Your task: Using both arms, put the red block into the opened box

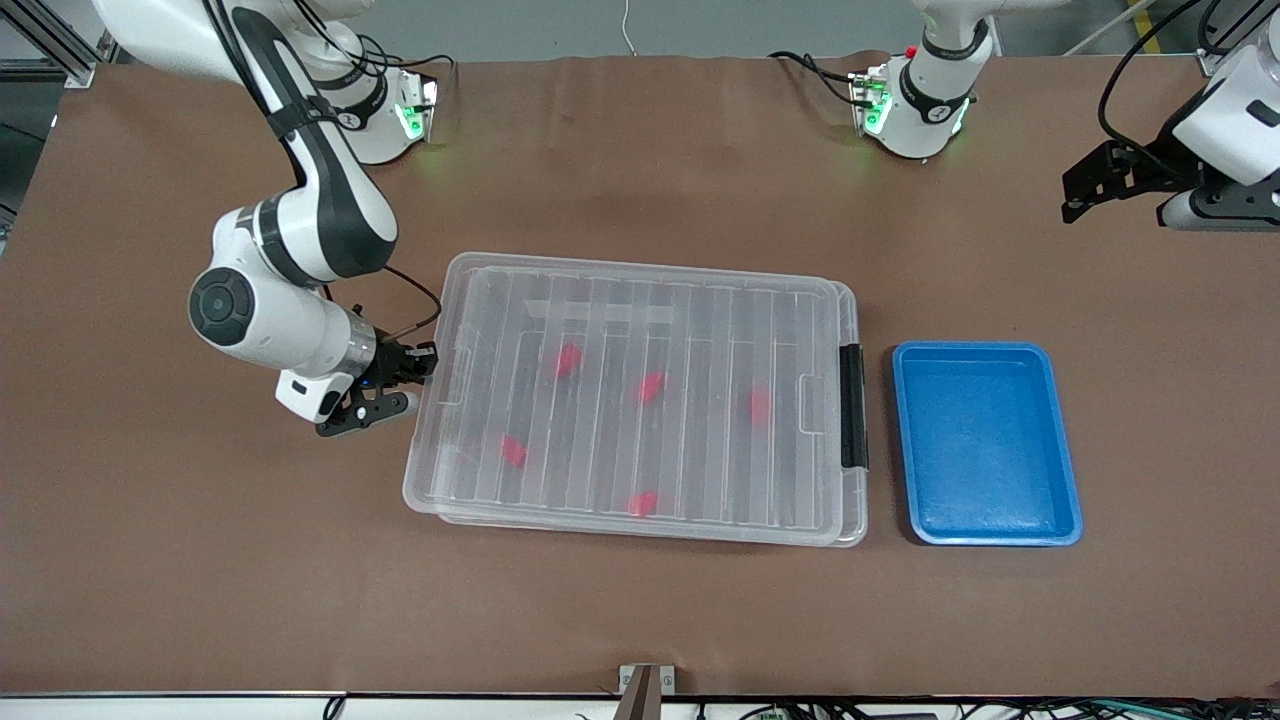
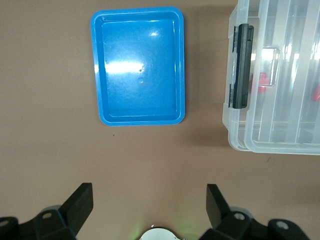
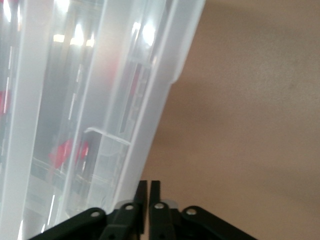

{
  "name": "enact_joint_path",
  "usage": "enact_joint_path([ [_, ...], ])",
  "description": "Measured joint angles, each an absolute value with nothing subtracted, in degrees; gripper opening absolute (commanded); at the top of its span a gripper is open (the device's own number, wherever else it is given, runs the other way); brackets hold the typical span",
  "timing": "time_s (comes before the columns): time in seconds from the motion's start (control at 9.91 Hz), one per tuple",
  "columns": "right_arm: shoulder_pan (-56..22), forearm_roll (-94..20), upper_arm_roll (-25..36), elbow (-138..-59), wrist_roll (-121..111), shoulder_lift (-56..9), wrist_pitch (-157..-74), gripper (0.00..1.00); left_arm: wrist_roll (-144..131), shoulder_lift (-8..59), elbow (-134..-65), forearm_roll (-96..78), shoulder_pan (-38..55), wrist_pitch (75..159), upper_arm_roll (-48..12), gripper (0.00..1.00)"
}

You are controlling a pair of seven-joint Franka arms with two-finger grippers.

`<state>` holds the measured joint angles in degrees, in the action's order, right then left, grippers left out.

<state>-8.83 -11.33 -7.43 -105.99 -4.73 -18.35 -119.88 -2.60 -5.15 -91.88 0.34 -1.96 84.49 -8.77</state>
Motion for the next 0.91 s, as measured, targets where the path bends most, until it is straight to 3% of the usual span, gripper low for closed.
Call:
enact_joint_path([
  [0.3,-5.43,-8.44,-5.36,-100.21,-4.32,-16.96,-112.96,1.00,-2.58,-5.15,-91.42,1.00,-1.99,84.87,-8.80,1.00],
  [0.71,-3.16,-1.34,1.88,-96.09,5.38,-2.58,-99.52,1.00,-2.47,-5.13,-89.84,1.72,-2.20,84.87,-8.68,1.00],
  [0.91,-3.13,-0.91,5.24,-91.11,6.32,0.38,-90.44,1.00,-2.51,-4.97,-89.79,1.72,-2.21,84.87,-8.68,1.00],
])
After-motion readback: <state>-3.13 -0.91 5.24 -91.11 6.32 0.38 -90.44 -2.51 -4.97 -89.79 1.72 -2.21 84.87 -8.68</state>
